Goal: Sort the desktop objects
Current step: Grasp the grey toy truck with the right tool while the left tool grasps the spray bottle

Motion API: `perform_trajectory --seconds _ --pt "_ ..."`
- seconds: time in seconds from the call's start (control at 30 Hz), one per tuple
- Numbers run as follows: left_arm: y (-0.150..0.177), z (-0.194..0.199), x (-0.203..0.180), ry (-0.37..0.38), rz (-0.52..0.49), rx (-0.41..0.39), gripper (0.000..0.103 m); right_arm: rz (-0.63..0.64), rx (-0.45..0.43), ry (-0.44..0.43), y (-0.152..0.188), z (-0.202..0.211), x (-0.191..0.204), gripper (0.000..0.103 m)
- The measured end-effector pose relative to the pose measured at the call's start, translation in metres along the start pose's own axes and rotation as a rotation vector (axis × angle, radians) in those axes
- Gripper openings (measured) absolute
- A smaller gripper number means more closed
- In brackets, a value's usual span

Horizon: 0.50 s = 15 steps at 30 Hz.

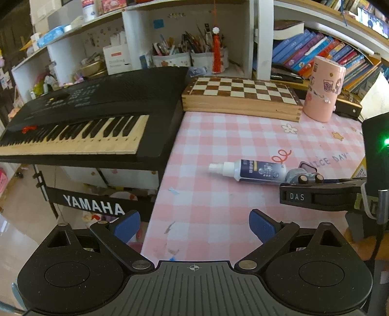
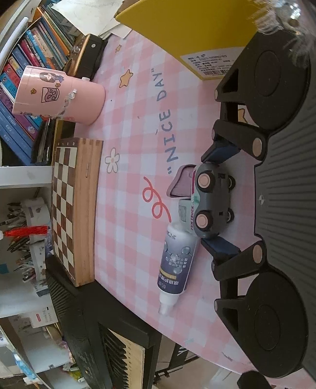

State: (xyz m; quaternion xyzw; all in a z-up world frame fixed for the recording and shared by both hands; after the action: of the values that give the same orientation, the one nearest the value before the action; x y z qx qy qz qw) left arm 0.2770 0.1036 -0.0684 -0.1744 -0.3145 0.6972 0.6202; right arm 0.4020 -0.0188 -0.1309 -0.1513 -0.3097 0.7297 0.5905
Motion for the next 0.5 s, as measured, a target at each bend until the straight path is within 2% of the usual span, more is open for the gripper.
perform_trajectory --seconds 0.13,0.3,0.43,0.5 --pt "-0.007 -0.005 -0.002 0.01 -0.018 -0.017 0.098 -0.036 -0.015 -0.017 -0.006 0.009 -0.005 0.062" --pt "-0.021 -0.017 -0.004 0.026 -0.063 -0.069 0.098 -0.096 -0.136 -0.05 -0.028 0.045 -0.009 0.062" --pt "-0.031 -0.032 -0.019 0.085 -0.165 -0.101 0.097 -0.113 -0.219 -0.093 -0.039 0.076 -0.008 0.062" --pt "-0.033 -0.042 -0.029 0.124 -0.226 -0.09 0.097 -0.11 -0.26 -0.089 -0.043 0.089 -0.011 0.062"
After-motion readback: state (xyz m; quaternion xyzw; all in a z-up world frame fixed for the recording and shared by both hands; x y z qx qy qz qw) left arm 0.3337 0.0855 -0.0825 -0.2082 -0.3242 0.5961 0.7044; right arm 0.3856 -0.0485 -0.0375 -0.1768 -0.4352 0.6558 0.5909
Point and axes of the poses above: each gripper's, at about its wrist camera, not at the fingertips, and z roughly against the way its jaws point, x to its left, y to its underside, the point moved 6 cm from there along -z, roughly the way its jaws point, and after that the axes turned 6 degrees about -z, right-handed, at the moved point
